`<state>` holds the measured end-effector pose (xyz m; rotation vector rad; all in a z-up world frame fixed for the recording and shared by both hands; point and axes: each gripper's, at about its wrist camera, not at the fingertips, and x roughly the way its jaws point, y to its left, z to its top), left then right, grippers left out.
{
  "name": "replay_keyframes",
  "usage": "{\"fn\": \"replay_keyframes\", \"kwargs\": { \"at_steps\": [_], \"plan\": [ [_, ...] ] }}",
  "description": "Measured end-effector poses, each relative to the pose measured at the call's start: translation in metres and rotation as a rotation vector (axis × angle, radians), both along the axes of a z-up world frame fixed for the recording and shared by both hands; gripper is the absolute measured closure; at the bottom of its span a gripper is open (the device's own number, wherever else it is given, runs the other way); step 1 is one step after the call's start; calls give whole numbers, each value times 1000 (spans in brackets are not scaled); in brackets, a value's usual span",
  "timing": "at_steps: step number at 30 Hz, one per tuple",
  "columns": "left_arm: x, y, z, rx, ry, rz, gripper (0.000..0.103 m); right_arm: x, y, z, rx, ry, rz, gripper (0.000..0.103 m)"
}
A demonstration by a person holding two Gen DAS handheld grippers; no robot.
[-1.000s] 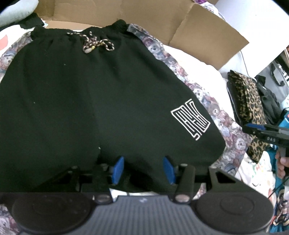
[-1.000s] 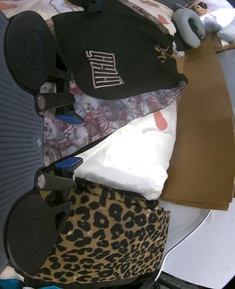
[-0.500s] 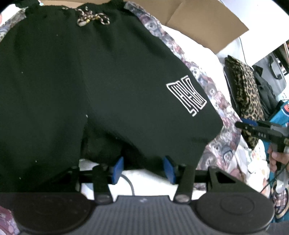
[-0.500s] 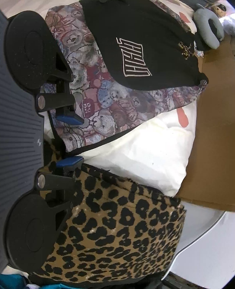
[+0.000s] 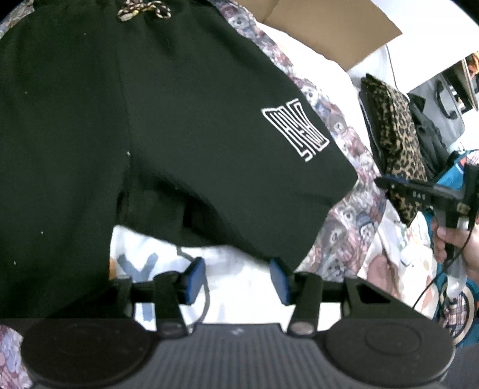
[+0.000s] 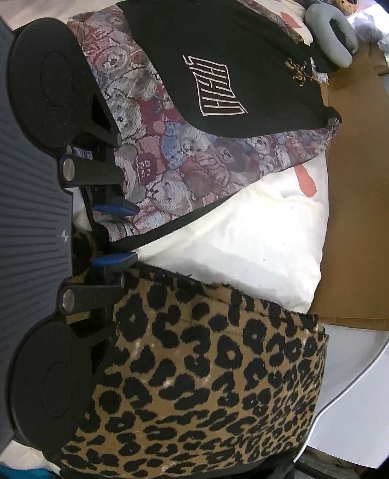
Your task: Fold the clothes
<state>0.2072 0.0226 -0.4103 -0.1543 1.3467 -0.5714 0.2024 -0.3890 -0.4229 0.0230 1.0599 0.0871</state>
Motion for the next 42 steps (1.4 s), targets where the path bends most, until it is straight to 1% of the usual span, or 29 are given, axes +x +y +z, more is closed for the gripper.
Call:
{"fn": "replay_keyframes", "kwargs": {
  "at_steps": [2, 5, 6, 10, 13, 17, 21, 29, 35, 36, 39, 42],
  "plan": [
    [-1, -2, 1, 2, 5, -5, 53, 1, 0, -1, 3, 1, -2, 71],
    [-1, -2, 5, 3, 1, -10, 53, 1, 0, 1, 1, 0, -4, 88],
    [-1, -1, 7, 5, -3, -7, 53, 0, 0, 1, 1, -2, -5, 92],
    [0, 5, 12, 9, -10, 12, 53, -1, 1, 8, -6, -18, -6, 96],
    [0, 8, 14, 2, -16, 23, 53, -4, 3, 18, -45, -59, -3, 97],
    [1, 8, 8, -38, 11, 42, 53, -3, -1, 25, -38, -84, -30, 97],
    [1, 4, 1, -60, 21, 37, 53, 0, -3, 28, -33, -103, -42, 97],
    [0, -5, -7, -72, 20, 22, 53, 10, -6, 30, -30, -113, -39, 97],
    [-1, -9, -8, -131, 39, 45, 53, 10, -5, 27, -28, -100, -46, 96],
    [-1, -8, -6, -126, 25, 55, 53, 10, -5, 26, -28, -99, -46, 96],
    [2, -8, -3, -57, -26, 51, 54, 10, -4, 25, -31, -94, -43, 96],
    [4, -5, 0, -39, -48, 44, 54, 10, -4, 23, -33, -89, -40, 96]
  ]
}}
